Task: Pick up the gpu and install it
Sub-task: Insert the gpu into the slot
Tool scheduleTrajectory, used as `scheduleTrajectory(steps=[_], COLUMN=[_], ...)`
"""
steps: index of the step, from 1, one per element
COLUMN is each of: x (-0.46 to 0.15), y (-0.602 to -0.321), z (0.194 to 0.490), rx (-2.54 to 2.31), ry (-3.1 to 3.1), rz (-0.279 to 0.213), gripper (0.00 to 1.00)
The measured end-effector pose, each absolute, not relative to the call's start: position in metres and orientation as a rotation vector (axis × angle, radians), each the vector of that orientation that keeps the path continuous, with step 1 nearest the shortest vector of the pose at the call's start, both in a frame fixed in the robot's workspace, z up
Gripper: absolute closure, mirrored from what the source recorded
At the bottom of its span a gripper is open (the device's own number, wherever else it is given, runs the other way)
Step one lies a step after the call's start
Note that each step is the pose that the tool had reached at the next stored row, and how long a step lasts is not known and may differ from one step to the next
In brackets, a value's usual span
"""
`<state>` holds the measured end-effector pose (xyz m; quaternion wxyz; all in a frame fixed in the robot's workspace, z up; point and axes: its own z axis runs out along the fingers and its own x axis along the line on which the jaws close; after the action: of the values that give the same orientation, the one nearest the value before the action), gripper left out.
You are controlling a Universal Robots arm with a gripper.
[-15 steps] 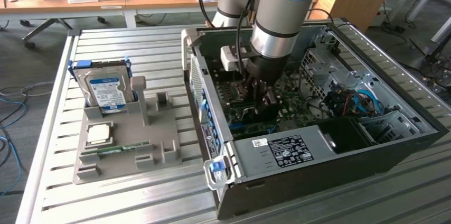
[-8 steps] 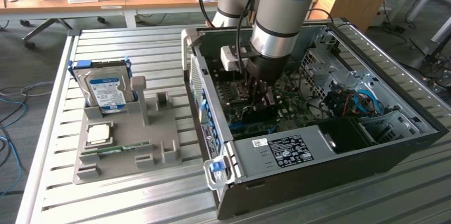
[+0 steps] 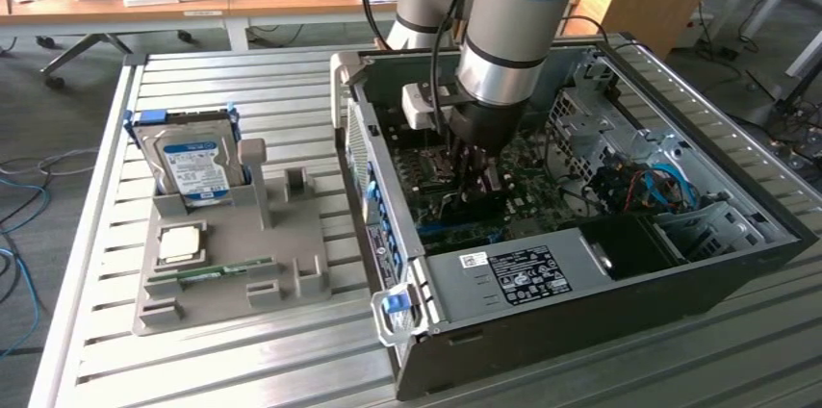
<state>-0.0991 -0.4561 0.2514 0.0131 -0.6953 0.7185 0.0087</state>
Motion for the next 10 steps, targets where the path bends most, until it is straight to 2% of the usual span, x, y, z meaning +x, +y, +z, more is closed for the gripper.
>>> scheduleTrajectory(steps=[10], x=[-0.0991], y=[-0.4571], z=[0.2515], rx=[-2.16], ry=[2.233], rz=[0.04], gripper=[0.69])
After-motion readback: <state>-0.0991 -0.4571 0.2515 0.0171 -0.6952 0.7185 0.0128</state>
